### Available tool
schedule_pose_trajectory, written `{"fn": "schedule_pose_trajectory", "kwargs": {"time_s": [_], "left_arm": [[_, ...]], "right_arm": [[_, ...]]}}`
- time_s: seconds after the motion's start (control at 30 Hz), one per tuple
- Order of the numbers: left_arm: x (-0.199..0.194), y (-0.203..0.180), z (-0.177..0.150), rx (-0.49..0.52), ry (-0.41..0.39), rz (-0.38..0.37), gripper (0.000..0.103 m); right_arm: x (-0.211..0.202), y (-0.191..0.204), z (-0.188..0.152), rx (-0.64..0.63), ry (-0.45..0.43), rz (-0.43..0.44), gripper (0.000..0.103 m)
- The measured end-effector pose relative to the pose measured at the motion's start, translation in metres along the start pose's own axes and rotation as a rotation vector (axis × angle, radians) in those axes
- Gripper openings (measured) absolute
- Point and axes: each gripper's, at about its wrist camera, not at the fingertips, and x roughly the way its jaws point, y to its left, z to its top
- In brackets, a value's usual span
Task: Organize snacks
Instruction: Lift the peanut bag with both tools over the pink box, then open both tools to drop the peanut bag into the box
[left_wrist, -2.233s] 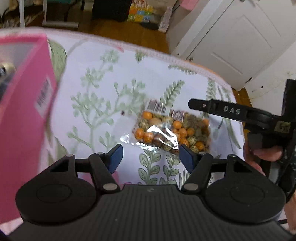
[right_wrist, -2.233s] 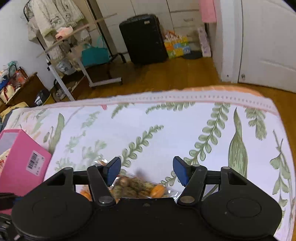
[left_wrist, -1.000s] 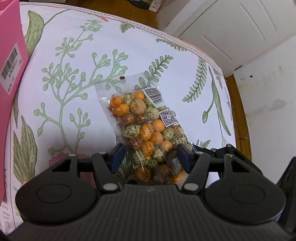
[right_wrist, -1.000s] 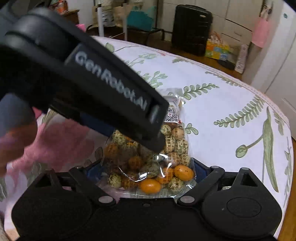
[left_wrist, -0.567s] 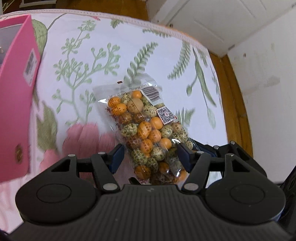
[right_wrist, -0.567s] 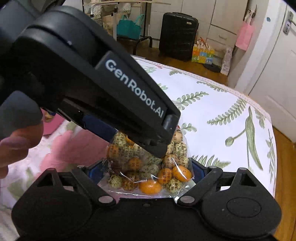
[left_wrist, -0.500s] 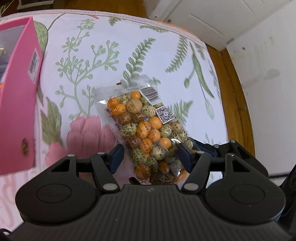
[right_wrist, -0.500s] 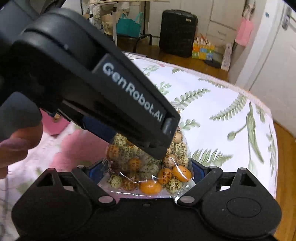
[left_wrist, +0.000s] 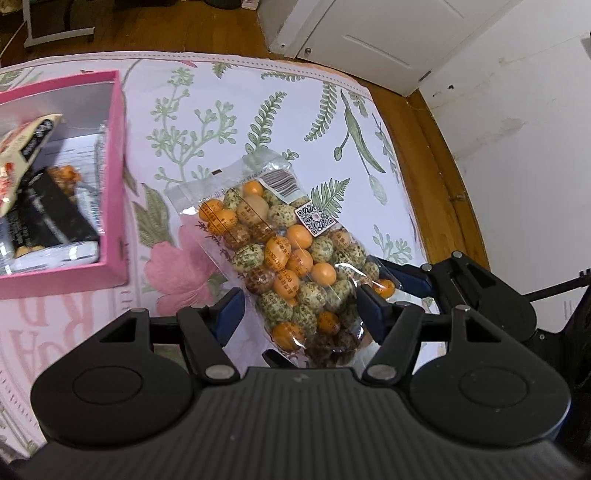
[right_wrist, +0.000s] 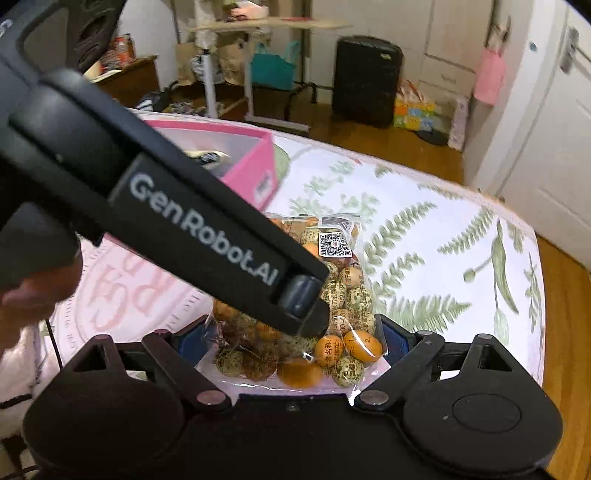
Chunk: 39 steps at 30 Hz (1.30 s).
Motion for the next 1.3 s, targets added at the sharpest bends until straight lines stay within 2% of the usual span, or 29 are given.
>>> {"fn": "schedule_pose_trajectory", "kwargs": {"time_s": [0.1,0.3,0.5,0.7,0.83,0.93,1.2,1.23,1.3], "left_arm": [[-0.022,0.010,-0.001,-0.017,-0.027,-0.006,0.065],[-0.061,0.031,-0.007,-0.028,-0.109,0.025,0.065],[-0.093,0.070,-0.006,-0.081,-0.195,0.048,0.065],[-0.106,0.107,0.009,-0.076,-0.286,0.119,0.065],[-0.103,0.139,0.029,-0.114,-0.297,0.147,0.065],[-0.094,0.161,0.042,-0.141,-0.270,0.178,0.065],[-0.060,0.187,0.054,-0.224,-0.219,0.274,0.067],[-0.056,0.189,0.054,-0.246,-0.218,0.281,0.068],[-0.051,0.185,0.052,-0.223,-0.224,0.321,0.068]], "right_arm": [[-0.006,0.013,0.007,-0.046,-0.038,-0.011,0.093],[-0.007,0.035,0.033,-0.100,-0.098,0.033,0.093],[0.010,0.056,0.061,-0.158,-0.167,0.100,0.093],[0.047,0.071,0.090,-0.210,-0.252,0.160,0.093],[0.065,0.084,0.106,-0.217,-0.261,0.215,0.093],[0.080,0.094,0.111,-0.217,-0.249,0.247,0.093],[0.126,0.094,0.112,-0.206,-0.185,0.379,0.094],[0.134,0.094,0.119,-0.218,-0.174,0.377,0.094],[0.141,0.097,0.121,-0.250,-0.151,0.333,0.095]]}}
